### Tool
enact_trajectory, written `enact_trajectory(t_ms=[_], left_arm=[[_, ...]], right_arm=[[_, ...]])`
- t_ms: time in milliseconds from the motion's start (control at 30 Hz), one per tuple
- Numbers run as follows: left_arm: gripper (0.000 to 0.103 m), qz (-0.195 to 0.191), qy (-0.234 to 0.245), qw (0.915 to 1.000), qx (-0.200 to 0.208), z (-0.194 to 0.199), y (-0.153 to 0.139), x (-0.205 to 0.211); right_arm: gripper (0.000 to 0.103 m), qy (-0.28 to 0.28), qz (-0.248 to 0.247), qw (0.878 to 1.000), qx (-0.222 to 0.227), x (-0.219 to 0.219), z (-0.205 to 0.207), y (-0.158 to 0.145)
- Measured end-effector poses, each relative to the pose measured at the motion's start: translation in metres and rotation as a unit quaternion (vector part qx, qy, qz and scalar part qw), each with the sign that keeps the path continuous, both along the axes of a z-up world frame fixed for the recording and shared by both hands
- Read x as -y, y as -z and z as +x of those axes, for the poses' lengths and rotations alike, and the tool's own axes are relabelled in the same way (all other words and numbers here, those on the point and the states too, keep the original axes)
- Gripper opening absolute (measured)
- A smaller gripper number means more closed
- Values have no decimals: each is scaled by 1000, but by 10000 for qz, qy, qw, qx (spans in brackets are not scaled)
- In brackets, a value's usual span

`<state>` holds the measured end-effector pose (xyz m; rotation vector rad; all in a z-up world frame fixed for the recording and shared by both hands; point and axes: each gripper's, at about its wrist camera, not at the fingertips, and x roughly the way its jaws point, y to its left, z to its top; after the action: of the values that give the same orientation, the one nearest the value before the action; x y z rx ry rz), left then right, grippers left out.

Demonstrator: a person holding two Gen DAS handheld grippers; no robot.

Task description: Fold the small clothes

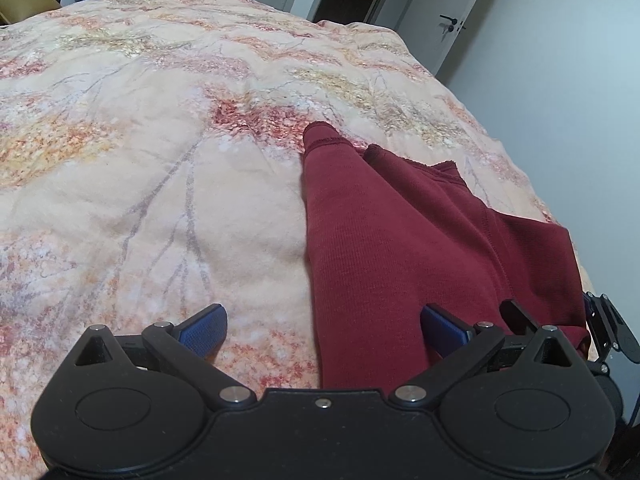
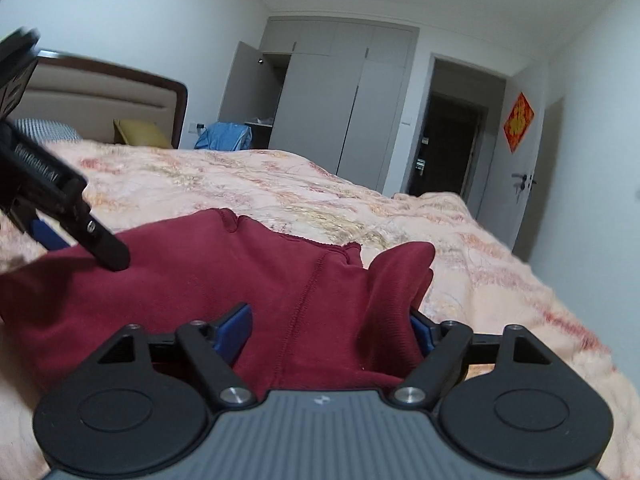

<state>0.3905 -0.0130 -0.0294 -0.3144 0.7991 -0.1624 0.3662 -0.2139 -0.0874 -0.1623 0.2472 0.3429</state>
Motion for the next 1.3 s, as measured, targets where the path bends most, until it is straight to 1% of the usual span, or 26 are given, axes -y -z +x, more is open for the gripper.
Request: enact_trajectory(t_ms=[100,133,200,233,267,300,367,400,433,467,500,567,600,667,733,767,800,833,867,933,1033,1100,1133,1233,1300], left_arm=[[103,45,-44,10000,-24,-1,-1,2],[103,64,-47,10000,-27,0,-1,3],[103,71,-36,10000,-19,0,-4,4],[102,42,-45,10000,54,0,-6,3],[102,-14,-48,9998,194,-1,-9,2],[102,-91,-22,9993,355,-2,-13,1],[102,-222,82,9984,518,0,-17,0],[102,-226,131,9985,490,2,-17,1],[102,-154,140,9990,399,6,-16,4],[102,-34,133,9995,294,9,-13,7],[102,98,148,9997,195,12,-10,11],[103,228,200,9995,105,14,-2,16],[103,195,196,9995,131,13,0,16],[103,86,173,9997,134,13,2,13],[103,7,170,9998,115,13,4,10],[103,-1,183,9998,123,13,4,10],[103,5,202,9997,136,13,4,10],[103,10,217,9997,145,13,4,10],[103,9,226,9996,145,13,4,10],[103,1,239,9996,143,14,4,10],[103,12,259,9996,146,15,3,10],[103,37,299,9994,170,15,2,11],[103,7,368,9991,204,14,1,12],[103,-249,720,9968,260,14,0,16],[103,-252,816,9961,236,18,2,20]], right_arm=[[91,-43,500,9985,-211,18,5,0],[94,-45,663,9973,-300,24,8,0],[99,-83,1065,9927,-555,37,15,3],[100,-91,1320,9889,-676,46,20,4],[100,-108,1618,9833,-825,57,26,7],[103,-161,1977,9750,-998,68,30,10],[103,-351,2812,9496,-1341,94,41,20],[102,-413,3168,9364,-1449,106,45,26],[102,-468,3419,9267,-1487,114,47,30],[102,-508,3539,9223,-1469,119,47,32],[102,-526,3553,9221,-1436,120,47,32],[101,-531,3398,9283,-1414,118,47,30],[99,-531,3309,9313,-1426,116,48,30],[91,-474,3210,9346,-1460,114,49,29],[73,-349,3249,9329,-1513,117,51,31],[68,-296,3303,9308,-1538,118,53,32],[59,-247,3367,9282,-1562,121,54,34],[54,-202,3413,9263,-1580,120,53,35],[52,-177,3442,9251,-1593,121,53,36],[50,-138,3403,9267,-1592,119,52,36],[49,-96,3302,9306,-1575,115,50,35],[50,-95,3313,9301,-1585,116,50,35],[51,-96,3319,9298,-1591,115,50,35],[51,-97,3308,9299,-1606,113,51,34],[51,-88,3290,9304,-1613,112,51,34]])
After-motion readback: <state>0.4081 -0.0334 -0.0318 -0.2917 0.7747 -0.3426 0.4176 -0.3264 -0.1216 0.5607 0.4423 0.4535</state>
